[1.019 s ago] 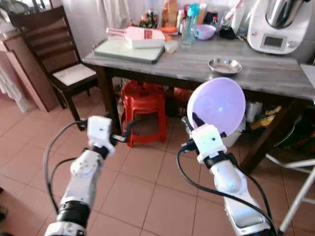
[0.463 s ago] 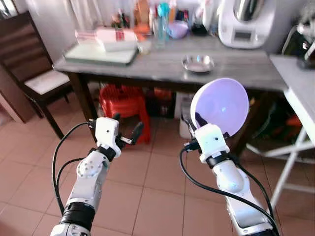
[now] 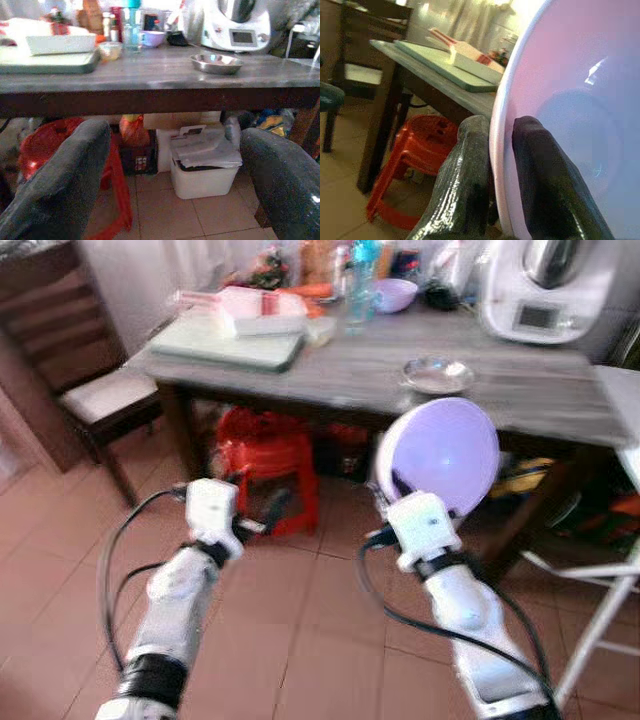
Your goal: Setting the table
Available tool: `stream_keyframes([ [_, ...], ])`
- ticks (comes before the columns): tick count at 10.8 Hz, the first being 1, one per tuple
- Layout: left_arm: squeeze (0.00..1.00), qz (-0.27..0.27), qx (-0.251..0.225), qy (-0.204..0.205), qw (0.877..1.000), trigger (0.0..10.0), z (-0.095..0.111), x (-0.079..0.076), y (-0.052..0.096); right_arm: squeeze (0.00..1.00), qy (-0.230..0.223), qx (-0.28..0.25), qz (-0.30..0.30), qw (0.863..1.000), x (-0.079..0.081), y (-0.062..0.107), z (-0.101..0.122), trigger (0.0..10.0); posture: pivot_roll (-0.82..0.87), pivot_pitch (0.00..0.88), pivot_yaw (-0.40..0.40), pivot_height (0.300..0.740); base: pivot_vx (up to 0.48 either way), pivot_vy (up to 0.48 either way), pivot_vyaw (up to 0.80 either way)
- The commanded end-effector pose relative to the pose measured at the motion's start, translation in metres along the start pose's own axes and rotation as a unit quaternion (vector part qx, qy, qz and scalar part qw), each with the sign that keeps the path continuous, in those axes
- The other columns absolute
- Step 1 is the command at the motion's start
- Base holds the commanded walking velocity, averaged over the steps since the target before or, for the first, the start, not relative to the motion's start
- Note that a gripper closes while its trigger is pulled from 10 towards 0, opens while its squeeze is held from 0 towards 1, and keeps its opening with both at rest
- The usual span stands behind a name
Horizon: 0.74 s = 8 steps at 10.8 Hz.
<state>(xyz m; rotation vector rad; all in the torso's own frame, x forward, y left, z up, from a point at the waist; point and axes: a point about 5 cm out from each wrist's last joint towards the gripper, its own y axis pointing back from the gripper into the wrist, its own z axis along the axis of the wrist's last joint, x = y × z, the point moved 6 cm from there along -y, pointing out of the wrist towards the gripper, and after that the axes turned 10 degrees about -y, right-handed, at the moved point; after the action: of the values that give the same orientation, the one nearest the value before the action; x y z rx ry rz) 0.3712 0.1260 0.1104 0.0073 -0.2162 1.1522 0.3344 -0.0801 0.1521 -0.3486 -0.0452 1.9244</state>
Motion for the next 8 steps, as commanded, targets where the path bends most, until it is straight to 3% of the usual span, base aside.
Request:
stream_keyframes([
  [1, 0.00, -0.015, -0.011, 0.002, 1.000, 10.0, 0.007, -0.008, -0.004, 0.00, 0.002, 0.005, -0.012, 1.000, -0.008, 0.001, -0.002, 10.0, -0.03, 0.000, 0.007, 0.740, 0.345, 0.000, 0.00],
  [3, 0.00, -0.018, -0.011, 0.004, 1.000, 10.0, 0.006, -0.011, -0.003, 0.00, 0.001, 0.007, -0.014, 1.000, -0.010, 0.002, -0.003, 10.0, -0.03, 0.000, 0.006, 0.740, 0.345, 0.000, 0.00],
  [5, 0.00, -0.019, -0.001, 0.006, 1.000, 10.0, -0.001, -0.016, 0.007, 0.00, -0.006, 0.013, -0.037, 0.999, -0.019, 0.008, -0.006, 10.0, -0.02, 0.000, 0.006, 0.740, 0.345, 0.000, 0.00],
  [8, 0.00, 0.021, 0.021, -0.018, 0.999, 10.0, -0.011, 0.001, 0.035, 0.00, 0.000, 0.030, -0.112, 0.993, -0.049, 0.031, -0.015, 10.0, 0.01, 0.000, 0.003, 0.740, 0.329, 0.000, 0.00],
])
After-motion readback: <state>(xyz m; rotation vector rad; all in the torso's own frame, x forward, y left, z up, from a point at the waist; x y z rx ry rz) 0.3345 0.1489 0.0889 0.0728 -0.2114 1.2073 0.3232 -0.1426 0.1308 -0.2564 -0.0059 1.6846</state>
